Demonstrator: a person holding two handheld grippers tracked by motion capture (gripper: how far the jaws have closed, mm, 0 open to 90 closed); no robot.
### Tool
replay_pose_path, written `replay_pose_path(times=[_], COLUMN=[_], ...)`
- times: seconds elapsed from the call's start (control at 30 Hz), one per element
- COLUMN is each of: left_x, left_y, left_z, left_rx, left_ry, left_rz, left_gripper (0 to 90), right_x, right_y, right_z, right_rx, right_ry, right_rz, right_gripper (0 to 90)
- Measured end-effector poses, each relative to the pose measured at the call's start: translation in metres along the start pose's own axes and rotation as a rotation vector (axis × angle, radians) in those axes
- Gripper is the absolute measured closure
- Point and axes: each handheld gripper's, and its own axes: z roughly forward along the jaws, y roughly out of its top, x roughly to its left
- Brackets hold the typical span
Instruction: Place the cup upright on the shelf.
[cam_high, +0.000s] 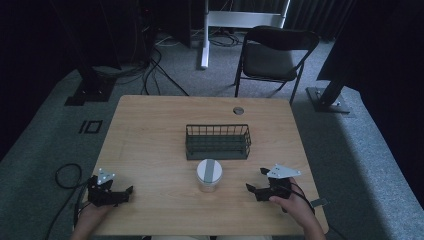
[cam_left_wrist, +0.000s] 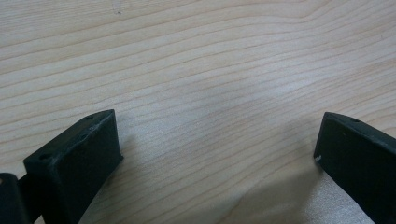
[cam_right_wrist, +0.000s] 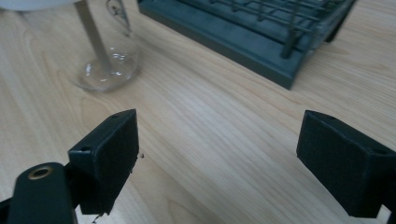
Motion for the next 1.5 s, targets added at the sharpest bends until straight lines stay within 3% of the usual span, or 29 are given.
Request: replay_pose_path(times=[1.07,1.5], left_x=[0.0,0.0], left_y=[0.0,0.0], left_z=[0.0,0.0], left_rx=[-0.002,-0.002], left_ry=[0.0,0.0], left_rz=[-0.002,-0.002], left_gripper=[0.6,0.6], right_x=[0.049,0.065], right_y=[0.023,0.029], right_z=[0.041,0.061], right_rx=[-0.016,-0.022], right_ry=[0.149,0.18], right_rz=[-0.107,-0.11], right_gripper=[12.7,13.3])
